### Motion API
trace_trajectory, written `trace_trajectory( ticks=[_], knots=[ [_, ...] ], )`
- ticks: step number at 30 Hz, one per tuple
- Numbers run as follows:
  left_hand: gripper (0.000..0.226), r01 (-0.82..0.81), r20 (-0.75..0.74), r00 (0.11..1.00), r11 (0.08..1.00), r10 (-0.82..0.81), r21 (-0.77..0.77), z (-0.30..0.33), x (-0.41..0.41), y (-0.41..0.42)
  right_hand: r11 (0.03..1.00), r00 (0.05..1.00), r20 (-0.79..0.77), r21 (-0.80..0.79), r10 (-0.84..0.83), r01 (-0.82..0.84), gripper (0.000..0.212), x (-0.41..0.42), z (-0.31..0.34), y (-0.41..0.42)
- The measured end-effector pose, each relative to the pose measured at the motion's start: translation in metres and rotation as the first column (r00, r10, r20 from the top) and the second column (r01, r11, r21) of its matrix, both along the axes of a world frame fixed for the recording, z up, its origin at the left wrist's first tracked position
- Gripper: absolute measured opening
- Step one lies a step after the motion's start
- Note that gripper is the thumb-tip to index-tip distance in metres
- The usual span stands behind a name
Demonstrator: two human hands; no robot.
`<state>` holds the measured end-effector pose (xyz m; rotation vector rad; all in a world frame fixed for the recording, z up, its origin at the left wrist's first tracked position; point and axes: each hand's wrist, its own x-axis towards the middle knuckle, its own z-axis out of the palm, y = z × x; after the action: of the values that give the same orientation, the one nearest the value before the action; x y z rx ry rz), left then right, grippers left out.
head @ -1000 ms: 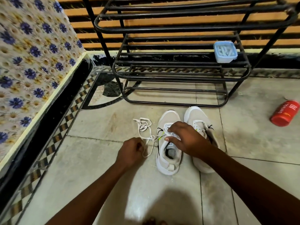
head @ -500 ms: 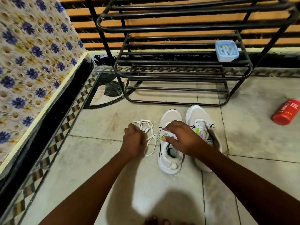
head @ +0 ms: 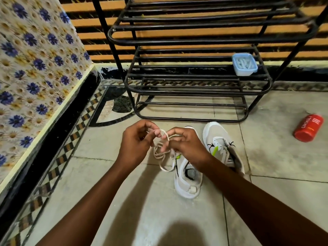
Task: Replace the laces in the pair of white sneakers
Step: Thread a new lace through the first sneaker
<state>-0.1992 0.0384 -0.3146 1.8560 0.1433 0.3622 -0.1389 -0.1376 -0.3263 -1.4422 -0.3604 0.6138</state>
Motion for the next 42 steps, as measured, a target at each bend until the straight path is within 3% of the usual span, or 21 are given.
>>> trace_trajectory(
  ticks=[4,6,8,10,12,14,16,18,21,24,26,28,30,32,34,36,39,42],
  knots=[
    [0.013,-0.145,-0.034,0.987,0.973,0.154,0.180,-0.016,-0.012,0.016,0.998,0.997,0.041,-0.003,-0.062,0.063,0.012,0.000,0.008,-0.010],
    [0.022,-0.170,-0.211,0.945,0.928,0.248,0.332,-0.040,-0.029,0.029,0.993,0.983,0.171,-0.087,-0.068,0.084,0.009,0.006,0.011,-0.015],
    [0.022,0.001,-0.518,0.812,0.887,0.269,0.461,-0.066,-0.045,0.034,0.983,0.958,0.285,-0.161,-0.034,0.083,0.009,0.011,0.016,-0.019],
    [0.004,0.177,-0.669,0.698,0.844,0.255,0.507,-0.071,-0.053,0.029,0.977,0.930,0.365,-0.207,0.038,0.041,0.010,0.011,0.023,-0.021],
    [0.033,0.157,-0.594,0.791,0.888,0.149,0.432,-0.058,-0.045,0.016,0.970,0.899,0.418,-0.239,0.135,-0.034,0.006,0.007,0.029,-0.020],
    [0.043,0.183,-0.442,0.886,0.981,-0.138,0.060,-0.027,-0.029,-0.003,0.978,0.878,0.461,-0.206,0.131,-0.038,0.003,0.004,0.033,-0.017],
    [0.034,0.291,-0.315,0.880,0.928,-0.356,-0.234,0.001,-0.018,-0.019,0.986,0.868,0.494,-0.162,0.056,0.028,0.006,0.004,0.037,-0.018],
    [0.015,0.335,-0.257,0.886,0.916,-0.385,-0.218,0.009,-0.012,-0.029,0.990,0.879,0.477,-0.115,-0.021,0.086,0.005,0.005,0.040,-0.024],
    [0.026,0.314,-0.261,0.908,0.945,-0.327,-0.091,-0.010,-0.013,-0.020,0.986,0.894,0.444,-0.120,-0.054,0.119,0.002,0.009,0.040,-0.036],
    [0.033,0.344,-0.477,0.843,0.931,-0.248,0.123,-0.047,-0.022,0.007,0.981,0.889,0.457,-0.165,-0.019,0.105,0.007,0.006,0.040,-0.048],
    [0.026,0.346,-0.664,0.746,0.879,-0.045,0.329,-0.065,-0.032,0.019,0.975,0.880,0.474,-0.208,0.032,0.077,0.007,0.000,0.041,-0.055],
    [0.013,0.297,-0.661,0.746,0.844,0.087,0.446,-0.065,-0.039,0.020,0.977,0.880,0.469,-0.211,0.068,0.036,0.006,-0.008,0.043,-0.060],
    [0.023,0.295,-0.561,0.827,0.885,-0.048,0.359,-0.050,-0.039,0.011,0.980,0.876,0.474,-0.200,0.092,0.005,0.005,-0.016,0.044,-0.062],
    [0.040,0.333,-0.434,0.849,0.943,-0.300,-0.001,-0.021,-0.037,-0.010,0.980,0.863,0.496,-0.198,0.095,0.007,0.006,-0.023,0.045,-0.064],
    [0.036,0.332,-0.303,0.861,0.903,-0.408,-0.273,-0.002,-0.036,-0.028,0.981,0.847,0.526,-0.193,0.074,0.034,0.007,-0.026,0.048,-0.064],
    [0.021,0.308,-0.227,0.896,0.903,-0.381,-0.299,0.006,-0.037,-0.037,0.983,0.848,0.529,-0.174,0.040,0.062,0.005,-0.025,0.051,-0.064],
    [0.022,0.185,-0.218,0.943,0.940,-0.252,-0.288,-0.010,-0.044,-0.029,0.985,0.874,0.486,-0.154,0.011,0.073,0.006,-0.021,0.056,-0.066],
    [0.023,0.152,-0.337,0.930,0.988,-0.148,-0.014,-0.034,-0.059,-0.008,0.986,0.893,0.449,-0.155,0.018,0.058,0.008,-0.020,0.056,-0.069]
  ],
)
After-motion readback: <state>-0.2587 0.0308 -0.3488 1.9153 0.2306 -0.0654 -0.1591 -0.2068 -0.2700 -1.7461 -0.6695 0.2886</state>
